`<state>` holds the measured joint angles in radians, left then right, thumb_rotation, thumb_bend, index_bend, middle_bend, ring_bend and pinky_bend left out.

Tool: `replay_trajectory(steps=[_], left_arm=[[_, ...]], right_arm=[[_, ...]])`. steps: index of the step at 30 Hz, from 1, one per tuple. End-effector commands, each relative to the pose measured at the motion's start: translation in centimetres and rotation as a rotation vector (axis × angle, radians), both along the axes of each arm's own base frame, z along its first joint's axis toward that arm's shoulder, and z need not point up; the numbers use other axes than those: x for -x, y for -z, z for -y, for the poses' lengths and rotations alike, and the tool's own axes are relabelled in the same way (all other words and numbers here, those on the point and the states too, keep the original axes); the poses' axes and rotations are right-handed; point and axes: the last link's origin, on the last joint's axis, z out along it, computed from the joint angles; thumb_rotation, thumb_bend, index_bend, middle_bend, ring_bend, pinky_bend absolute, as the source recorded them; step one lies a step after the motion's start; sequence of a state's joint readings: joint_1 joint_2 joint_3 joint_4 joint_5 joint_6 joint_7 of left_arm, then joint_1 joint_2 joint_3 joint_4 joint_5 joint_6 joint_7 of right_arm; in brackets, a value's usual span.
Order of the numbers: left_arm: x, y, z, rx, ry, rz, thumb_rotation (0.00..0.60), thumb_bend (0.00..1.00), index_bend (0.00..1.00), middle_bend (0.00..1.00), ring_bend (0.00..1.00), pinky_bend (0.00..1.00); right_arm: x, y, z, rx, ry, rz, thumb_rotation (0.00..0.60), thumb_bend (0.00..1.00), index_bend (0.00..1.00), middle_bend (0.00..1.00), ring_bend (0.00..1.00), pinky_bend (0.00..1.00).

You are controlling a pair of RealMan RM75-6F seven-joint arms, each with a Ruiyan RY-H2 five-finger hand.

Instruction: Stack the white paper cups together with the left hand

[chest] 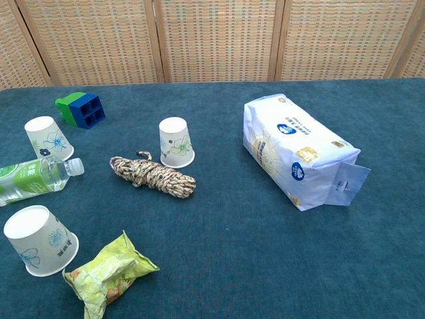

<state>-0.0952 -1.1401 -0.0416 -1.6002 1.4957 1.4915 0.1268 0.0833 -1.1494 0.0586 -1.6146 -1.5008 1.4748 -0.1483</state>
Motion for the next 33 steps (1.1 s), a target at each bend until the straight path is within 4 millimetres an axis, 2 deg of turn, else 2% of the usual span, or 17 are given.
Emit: replay_trajectory(steps=[1,33], left_arm=[[-0.01,0.02,-0.04,0.0,0.001,0.0,0.6,0.25,0.0,0.0,0.0,0.0],[-0.76,0.93,-0.18,0.034,0.041,0.01,0.6,0.26,0.0,0.0,0.0,0.0]], right_arm=[[0.0,0.06,0.0,-0.002,0.0,-0.002,0.6,0.0,0.0,0.0,0.0,0.0],[-0.23,0.47,-0.13,-0.019,-0.005,0.004,0.6,0.0,0.0,0.0,0.0,0.0]])
